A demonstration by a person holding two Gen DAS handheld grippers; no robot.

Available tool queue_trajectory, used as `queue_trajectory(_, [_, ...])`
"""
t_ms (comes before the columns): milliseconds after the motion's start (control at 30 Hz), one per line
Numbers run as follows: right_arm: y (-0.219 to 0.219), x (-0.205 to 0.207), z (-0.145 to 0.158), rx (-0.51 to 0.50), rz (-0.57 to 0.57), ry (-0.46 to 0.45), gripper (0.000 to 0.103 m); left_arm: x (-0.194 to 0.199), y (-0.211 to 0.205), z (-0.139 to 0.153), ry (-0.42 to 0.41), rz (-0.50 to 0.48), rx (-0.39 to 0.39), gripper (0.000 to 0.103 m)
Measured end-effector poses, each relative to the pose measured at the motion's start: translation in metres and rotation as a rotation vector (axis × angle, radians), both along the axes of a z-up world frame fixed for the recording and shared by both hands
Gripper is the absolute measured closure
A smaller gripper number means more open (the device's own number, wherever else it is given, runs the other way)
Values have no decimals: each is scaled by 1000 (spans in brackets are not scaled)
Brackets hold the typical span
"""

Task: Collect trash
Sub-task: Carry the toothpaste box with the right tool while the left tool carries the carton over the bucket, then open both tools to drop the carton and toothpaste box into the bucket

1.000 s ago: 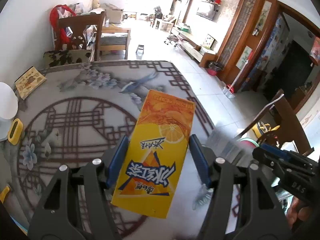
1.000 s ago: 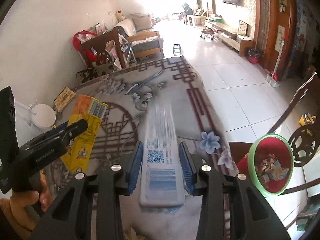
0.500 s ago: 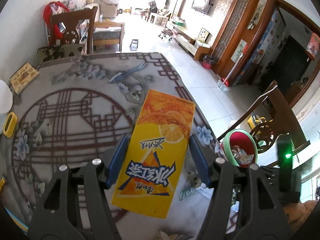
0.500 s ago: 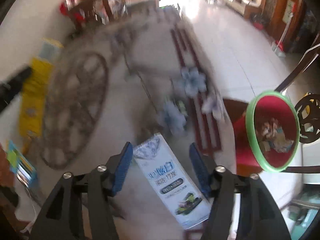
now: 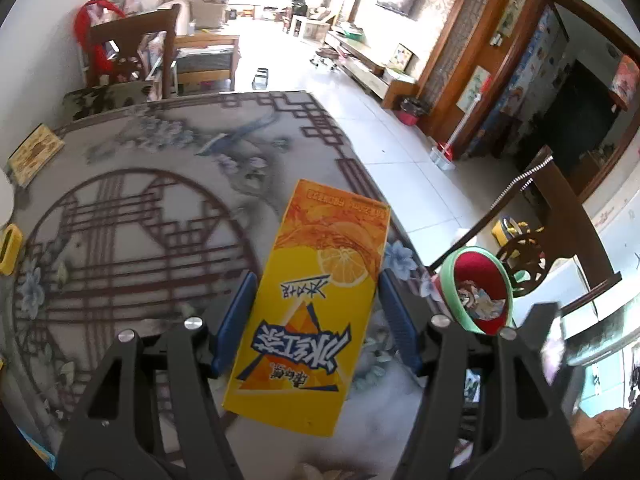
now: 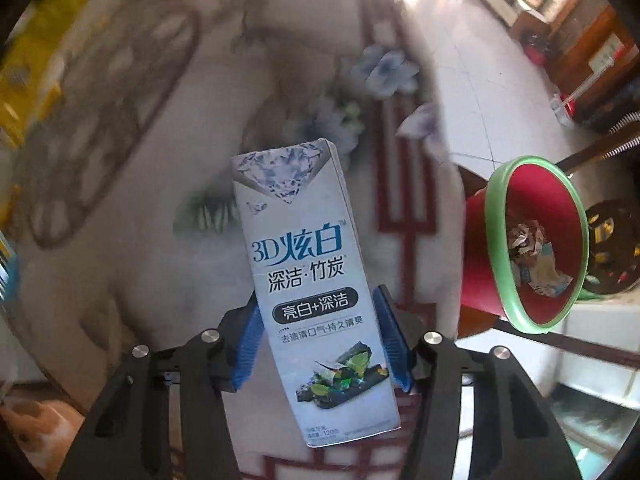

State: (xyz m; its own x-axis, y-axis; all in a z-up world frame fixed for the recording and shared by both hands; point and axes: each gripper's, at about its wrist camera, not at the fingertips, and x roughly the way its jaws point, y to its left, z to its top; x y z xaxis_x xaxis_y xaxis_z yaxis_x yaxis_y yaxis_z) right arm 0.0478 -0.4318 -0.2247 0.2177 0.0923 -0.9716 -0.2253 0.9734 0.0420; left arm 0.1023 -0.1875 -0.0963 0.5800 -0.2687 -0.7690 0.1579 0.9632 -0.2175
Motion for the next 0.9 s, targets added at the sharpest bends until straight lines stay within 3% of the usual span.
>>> queue_trajectory(133, [-59,3,35,76,-195,-98,51,8,-42,0,-2,-69,1,42])
queue_trajectory(300, [-125,12,64,23,-352,-196,51,20,-124,-2,-6,-211,0,42])
queue_trajectory(533, [-220,19,54,37,-535,-200,50,39,-249,-15,20,-436,-12,42])
queue_trajectory(700, [-262,31,43,84,-588,-181,48,54,-309,-28,34,-515,-30,42])
queue_trajectory(833, [-279,36,34,26,-624,-177,29,61,-334,-30,8,-526,-42,16])
queue_trajectory(900, [-279,32,39,8,-641,-175,29,61,-336,-27,-2,-526,-47,13])
